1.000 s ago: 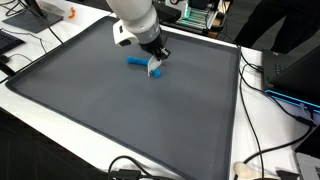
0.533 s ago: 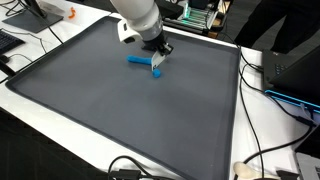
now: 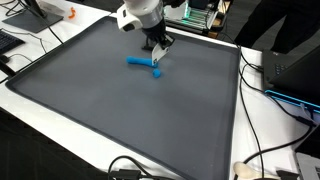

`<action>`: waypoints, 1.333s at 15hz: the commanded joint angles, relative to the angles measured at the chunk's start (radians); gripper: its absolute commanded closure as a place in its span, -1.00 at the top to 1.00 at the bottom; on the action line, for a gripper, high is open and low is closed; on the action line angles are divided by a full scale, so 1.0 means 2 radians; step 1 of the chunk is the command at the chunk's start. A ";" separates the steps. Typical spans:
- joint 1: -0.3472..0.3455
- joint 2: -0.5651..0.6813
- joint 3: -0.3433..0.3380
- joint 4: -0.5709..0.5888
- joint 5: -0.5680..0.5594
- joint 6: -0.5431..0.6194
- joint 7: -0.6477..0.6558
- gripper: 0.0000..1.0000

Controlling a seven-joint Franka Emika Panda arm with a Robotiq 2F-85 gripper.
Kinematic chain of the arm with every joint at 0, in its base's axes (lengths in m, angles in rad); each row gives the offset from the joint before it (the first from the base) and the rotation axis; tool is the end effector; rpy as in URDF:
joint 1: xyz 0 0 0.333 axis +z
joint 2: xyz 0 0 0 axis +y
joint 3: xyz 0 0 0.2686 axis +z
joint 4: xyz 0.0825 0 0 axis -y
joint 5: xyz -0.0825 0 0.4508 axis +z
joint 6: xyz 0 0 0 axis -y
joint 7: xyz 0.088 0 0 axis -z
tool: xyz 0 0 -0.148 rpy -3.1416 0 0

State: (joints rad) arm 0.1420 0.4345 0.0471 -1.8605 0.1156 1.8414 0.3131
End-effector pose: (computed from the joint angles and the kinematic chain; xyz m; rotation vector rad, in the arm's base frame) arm 0.5817 0.1267 0.1346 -3.0368 0.2748 0.7289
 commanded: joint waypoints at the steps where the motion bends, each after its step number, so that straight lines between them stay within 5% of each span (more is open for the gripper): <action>1: -0.006 -0.039 -0.001 -0.027 0.004 0.000 -0.003 -0.98; 20: -0.007 0.017 -0.005 0.041 -0.050 0.005 -0.041 -0.98</action>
State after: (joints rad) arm 0.1257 0.4332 0.0407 -1.8109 0.0413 1.8463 0.2503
